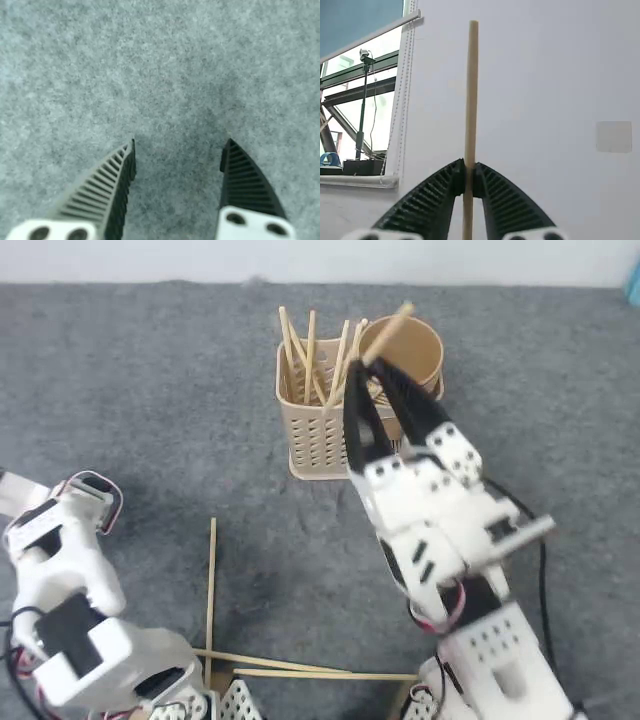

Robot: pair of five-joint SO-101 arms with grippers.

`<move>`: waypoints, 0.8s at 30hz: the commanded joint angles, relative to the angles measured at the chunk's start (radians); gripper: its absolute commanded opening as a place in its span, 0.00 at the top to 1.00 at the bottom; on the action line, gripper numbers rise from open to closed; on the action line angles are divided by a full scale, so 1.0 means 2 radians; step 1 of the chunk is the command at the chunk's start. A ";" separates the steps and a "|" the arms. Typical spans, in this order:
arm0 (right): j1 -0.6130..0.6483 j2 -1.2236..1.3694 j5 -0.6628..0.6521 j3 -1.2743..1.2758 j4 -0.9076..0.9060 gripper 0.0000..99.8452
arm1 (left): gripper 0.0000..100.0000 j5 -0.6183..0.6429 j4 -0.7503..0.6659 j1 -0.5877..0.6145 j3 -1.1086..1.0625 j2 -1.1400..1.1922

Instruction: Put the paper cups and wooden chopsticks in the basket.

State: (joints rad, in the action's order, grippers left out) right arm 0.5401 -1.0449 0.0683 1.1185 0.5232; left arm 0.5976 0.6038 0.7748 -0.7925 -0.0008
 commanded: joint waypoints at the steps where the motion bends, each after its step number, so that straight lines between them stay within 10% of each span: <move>1: -0.014 0.106 0.002 -0.068 0.073 0.99 | 0.74 0.006 0.003 -0.009 0.019 -0.005; 19: -0.031 0.347 0.003 -0.097 0.103 0.84 | 0.74 0.006 0.002 -0.009 0.019 -0.005; 24: -0.031 0.242 0.016 -0.095 -0.073 0.84 | 0.74 0.006 0.002 -0.009 0.019 -0.005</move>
State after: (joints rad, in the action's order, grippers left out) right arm 0.4941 -0.3959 0.0683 0.9390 0.5892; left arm 0.6007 0.6038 0.7656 -0.7925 -0.0008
